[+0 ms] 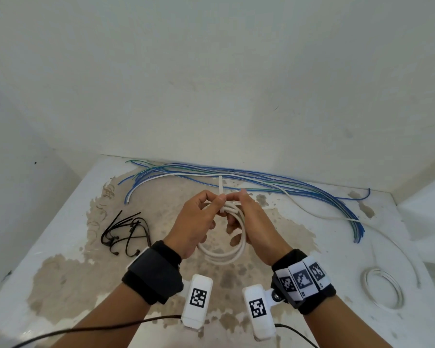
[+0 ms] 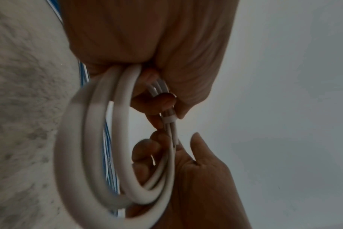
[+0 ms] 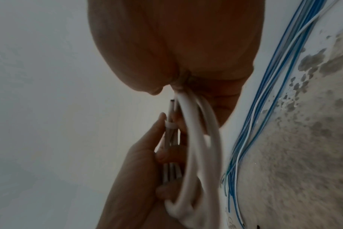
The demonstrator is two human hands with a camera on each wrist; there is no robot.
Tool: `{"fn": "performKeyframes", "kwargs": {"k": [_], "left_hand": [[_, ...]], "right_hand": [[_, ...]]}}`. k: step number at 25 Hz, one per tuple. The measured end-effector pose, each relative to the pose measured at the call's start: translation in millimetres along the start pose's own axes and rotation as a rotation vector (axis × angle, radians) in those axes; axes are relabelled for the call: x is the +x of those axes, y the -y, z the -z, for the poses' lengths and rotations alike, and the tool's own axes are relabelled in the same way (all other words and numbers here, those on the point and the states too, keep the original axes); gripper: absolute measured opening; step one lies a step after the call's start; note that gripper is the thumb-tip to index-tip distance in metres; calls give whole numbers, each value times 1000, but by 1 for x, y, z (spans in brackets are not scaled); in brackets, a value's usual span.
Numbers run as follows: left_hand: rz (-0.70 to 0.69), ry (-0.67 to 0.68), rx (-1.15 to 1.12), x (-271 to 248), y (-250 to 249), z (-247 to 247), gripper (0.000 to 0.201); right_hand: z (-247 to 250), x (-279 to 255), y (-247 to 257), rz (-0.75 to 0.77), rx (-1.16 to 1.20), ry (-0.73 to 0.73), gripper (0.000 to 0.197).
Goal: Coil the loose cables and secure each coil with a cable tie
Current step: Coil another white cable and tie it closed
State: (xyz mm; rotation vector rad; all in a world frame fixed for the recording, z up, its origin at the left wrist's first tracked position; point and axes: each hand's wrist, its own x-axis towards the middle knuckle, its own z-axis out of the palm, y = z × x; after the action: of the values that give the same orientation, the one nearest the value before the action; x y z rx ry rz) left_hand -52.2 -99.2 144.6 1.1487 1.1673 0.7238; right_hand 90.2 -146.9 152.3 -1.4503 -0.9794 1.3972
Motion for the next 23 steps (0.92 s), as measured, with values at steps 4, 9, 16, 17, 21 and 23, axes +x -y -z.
{"fn": "performKeyframes", "kwargs": {"k": [4, 9, 16, 17, 21, 23], "left_hand": [[11, 53, 33, -5, -2, 0, 33], [17, 60, 73, -10, -5, -3, 34], [-106, 100, 178, -14, -11, 6, 21], [-142, 98, 178, -15, -13, 3, 20], [-168, 102, 182, -20, -12, 1, 20], [-102, 120, 170, -18, -10, 10, 21]], "right_hand": [[9, 7, 20, -106, -84, -9, 53], [5, 22, 23, -42, -24, -73, 31], [-5, 24, 30, 142, -49, -171, 24], [-4, 25, 32, 137, -26, -173, 24], [-7, 27, 34, 35, 110, -157, 24], [-9, 27, 32, -9, 91, -120, 22]]}}
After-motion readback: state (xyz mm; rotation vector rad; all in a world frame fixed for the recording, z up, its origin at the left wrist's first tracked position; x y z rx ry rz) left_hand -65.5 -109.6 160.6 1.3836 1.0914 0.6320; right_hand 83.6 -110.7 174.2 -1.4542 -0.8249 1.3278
